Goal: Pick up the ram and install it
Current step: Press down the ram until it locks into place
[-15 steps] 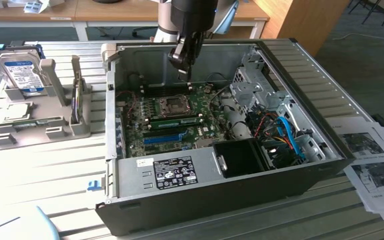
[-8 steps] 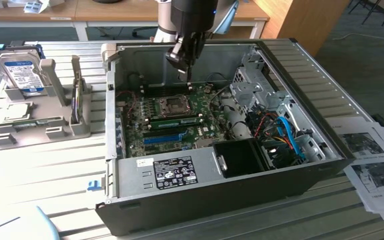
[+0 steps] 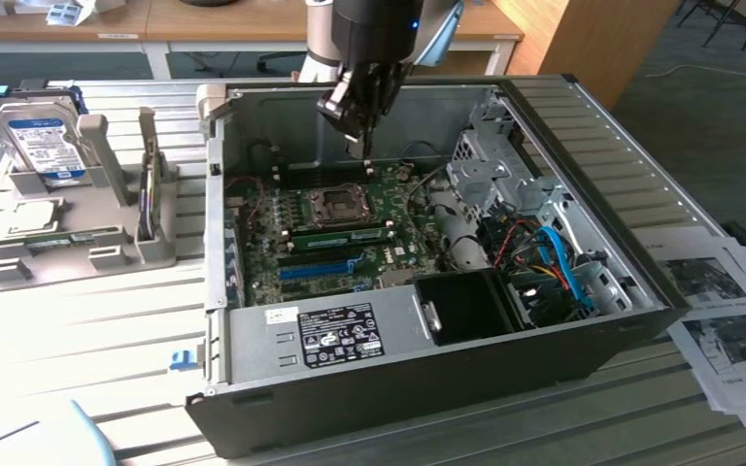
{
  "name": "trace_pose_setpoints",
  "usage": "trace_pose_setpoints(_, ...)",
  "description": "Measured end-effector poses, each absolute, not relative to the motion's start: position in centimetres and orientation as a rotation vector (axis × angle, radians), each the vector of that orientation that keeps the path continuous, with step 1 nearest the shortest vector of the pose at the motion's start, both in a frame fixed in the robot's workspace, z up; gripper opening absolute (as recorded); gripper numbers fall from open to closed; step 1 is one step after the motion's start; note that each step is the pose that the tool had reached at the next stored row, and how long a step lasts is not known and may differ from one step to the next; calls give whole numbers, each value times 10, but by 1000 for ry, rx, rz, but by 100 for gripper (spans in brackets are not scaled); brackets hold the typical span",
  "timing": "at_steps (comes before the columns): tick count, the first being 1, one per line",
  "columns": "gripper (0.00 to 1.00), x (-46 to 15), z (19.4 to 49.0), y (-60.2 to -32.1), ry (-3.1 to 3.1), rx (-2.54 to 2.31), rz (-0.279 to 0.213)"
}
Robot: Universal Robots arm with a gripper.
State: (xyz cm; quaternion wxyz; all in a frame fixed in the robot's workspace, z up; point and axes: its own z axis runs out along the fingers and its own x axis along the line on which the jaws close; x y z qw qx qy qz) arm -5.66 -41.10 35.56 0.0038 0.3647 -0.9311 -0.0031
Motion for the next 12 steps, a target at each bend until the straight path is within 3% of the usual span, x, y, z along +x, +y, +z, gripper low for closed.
trace_pose_setpoints(12,9,-57,355,-411,-2994,927,-11)
